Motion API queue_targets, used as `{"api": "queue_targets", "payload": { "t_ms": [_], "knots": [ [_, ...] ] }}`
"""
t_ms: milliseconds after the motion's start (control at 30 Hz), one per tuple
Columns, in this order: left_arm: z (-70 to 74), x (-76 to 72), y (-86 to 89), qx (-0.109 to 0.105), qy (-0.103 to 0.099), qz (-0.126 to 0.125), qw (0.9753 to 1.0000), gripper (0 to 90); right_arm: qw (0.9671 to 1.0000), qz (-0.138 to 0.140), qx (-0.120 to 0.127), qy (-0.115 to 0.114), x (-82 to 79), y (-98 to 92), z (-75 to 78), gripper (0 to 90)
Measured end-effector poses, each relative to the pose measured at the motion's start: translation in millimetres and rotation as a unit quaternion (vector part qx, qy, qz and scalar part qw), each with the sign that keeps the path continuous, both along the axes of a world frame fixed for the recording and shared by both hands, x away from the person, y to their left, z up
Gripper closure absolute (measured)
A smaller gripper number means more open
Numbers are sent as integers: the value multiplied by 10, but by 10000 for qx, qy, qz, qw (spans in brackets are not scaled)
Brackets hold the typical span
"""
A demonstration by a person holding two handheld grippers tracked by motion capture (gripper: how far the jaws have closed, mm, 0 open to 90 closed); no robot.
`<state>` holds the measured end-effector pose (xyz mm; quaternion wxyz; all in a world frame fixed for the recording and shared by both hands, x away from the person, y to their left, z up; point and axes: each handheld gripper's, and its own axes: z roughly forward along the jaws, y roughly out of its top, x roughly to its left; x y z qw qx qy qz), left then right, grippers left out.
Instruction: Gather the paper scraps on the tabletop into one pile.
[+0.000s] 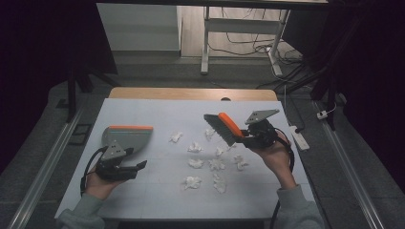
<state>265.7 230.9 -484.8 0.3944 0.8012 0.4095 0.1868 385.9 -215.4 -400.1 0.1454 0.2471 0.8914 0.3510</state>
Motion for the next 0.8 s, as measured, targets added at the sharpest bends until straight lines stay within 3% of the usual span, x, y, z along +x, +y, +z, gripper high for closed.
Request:
{"api": "queue_targets", "payload": {
  "t_ms": [167, 267, 400, 600, 800],
  "knots": [
    [0, -20, 77, -160, -20, 106, 9998, 297, 9998, -170, -124, -15, 150, -55, 6, 695],
    [5, -25, 69, -127, -66, 72, 9999, 292, 9992, -372, -174, 27, 265, -61, 6, 695],
    [-14, -14, 72, -129, -23, -8, 9999, 285, 9969, -460, -613, 175, 482, 38, -62, 695],
    [-50, -16, 93, -88, -34, -125, 9999, 281, 9882, -532, -1341, 513, 889, 286, -187, 696],
    [-173, -58, 163, 36, 34, -107, 9999, 281, 9737, -465, -2116, 711, 1246, 595, -405, 697]
  ]
}}
